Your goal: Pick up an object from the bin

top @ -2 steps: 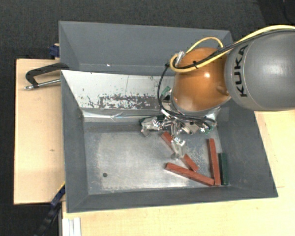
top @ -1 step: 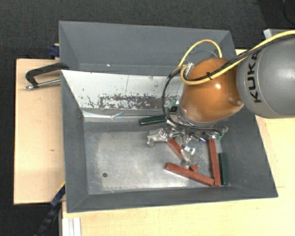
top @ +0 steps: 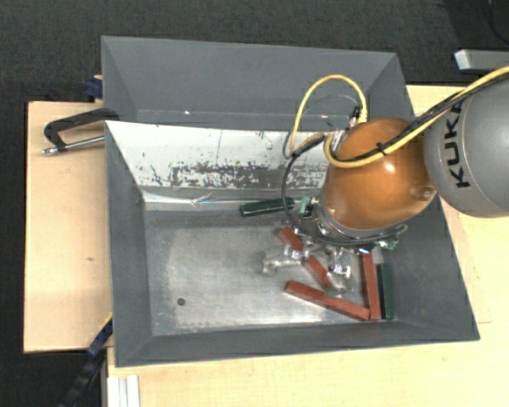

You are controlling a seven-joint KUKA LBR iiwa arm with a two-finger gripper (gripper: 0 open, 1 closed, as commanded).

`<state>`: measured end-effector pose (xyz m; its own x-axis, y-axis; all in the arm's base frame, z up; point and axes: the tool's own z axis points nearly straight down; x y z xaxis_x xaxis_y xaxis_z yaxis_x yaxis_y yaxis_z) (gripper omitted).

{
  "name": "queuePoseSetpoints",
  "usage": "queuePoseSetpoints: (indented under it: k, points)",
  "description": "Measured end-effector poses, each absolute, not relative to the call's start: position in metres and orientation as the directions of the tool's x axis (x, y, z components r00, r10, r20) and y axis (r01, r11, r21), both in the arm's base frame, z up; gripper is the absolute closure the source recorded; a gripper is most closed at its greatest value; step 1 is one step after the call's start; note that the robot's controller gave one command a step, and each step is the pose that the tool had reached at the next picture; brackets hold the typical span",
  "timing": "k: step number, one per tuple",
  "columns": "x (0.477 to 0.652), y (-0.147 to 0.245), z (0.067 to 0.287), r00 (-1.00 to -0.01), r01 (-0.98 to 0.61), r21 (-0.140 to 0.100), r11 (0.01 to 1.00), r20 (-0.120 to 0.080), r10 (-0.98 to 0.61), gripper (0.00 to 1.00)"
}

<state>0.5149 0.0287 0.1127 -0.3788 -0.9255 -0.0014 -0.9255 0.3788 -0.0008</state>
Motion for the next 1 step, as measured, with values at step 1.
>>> queuePoseSetpoints:
  k: [1]
  points:
    - [0.5098, 0.0313, 0.0964, -0.346, -0.938, 0.0, 0.346, -0.002, -0.938, 0.0]
